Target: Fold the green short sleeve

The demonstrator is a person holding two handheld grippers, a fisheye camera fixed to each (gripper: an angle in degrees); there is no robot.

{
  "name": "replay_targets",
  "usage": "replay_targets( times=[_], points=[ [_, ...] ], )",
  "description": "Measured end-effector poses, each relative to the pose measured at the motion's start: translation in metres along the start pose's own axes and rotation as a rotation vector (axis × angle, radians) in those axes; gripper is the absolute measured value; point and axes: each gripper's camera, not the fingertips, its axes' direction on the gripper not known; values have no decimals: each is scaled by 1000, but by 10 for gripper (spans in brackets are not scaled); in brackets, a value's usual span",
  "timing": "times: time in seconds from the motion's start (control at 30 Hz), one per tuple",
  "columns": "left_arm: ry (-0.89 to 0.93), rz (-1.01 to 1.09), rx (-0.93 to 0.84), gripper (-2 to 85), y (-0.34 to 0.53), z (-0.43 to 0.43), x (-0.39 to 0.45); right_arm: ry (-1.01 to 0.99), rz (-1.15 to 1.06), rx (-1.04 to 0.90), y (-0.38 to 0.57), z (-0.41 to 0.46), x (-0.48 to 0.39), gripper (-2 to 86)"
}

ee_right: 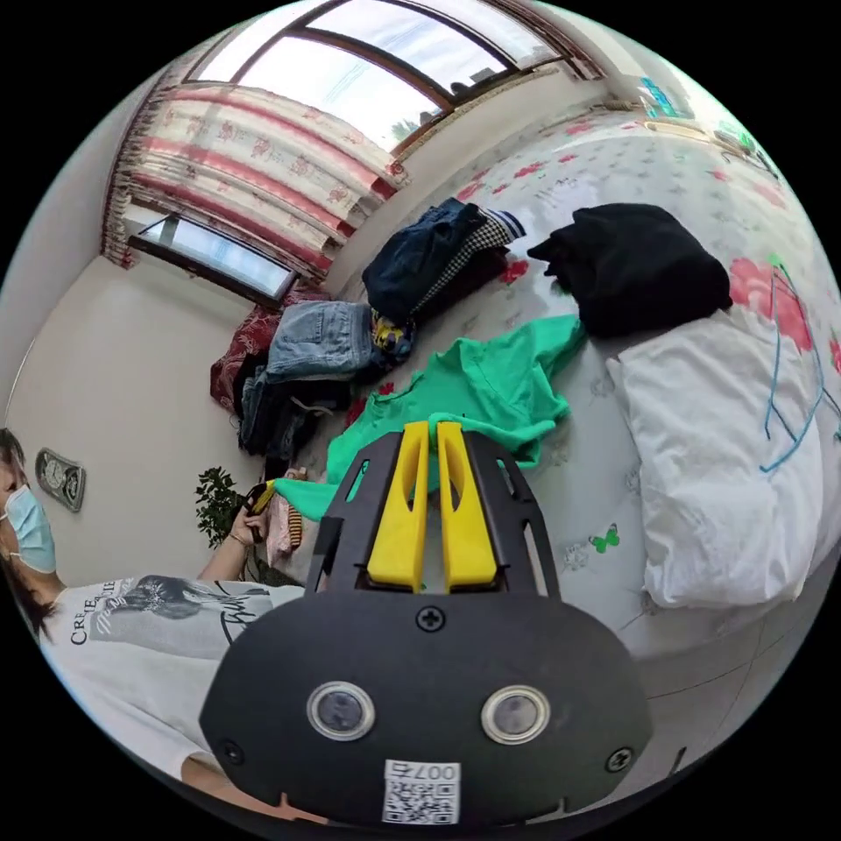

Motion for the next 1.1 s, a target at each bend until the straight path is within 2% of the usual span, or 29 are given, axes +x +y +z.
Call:
replay_targets(
  times=[0.07, 0.17, 0.3, 0.37, 0.5, 0.6, 0.67, 0.77, 0.93, 1.1],
  points=[
    [11, 189, 26, -10, -46, -4, 68, -7, -160, 70, -37, -17, -47, -1],
    [70, 385, 99, -10, -68, -27, 141, -30, -318, 153, -56, -45, -95, -1],
    [95, 545, 113, -10, -53, -54, 183, -5, -433, 154, -45, -61, -114, -2],
    [54, 593, 74, -10, -28, -62, 182, 44, -477, 84, -23, -53, -105, -2],
    [-122, 541, -25, -10, 15, -50, 130, 174, -422, -57, 26, -12, -63, -2],
    [-353, 385, -158, -10, 51, -13, 43, 250, -264, -177, 74, 43, -5, -1],
    [-454, 150, -283, -9, 82, 16, -40, 300, -152, -332, 113, 91, 39, -1],
    [-495, -37, -344, -9, 121, 32, -99, 388, -101, -439, 150, 120, 66, -1],
    [-468, -13, -339, -4, 153, 32, -108, 377, -67, -438, 173, 118, 84, 3],
    [-612, 105, -239, 46, 138, 19, -83, 428, -63, -310, 155, 110, 81, 17]
  ],
)
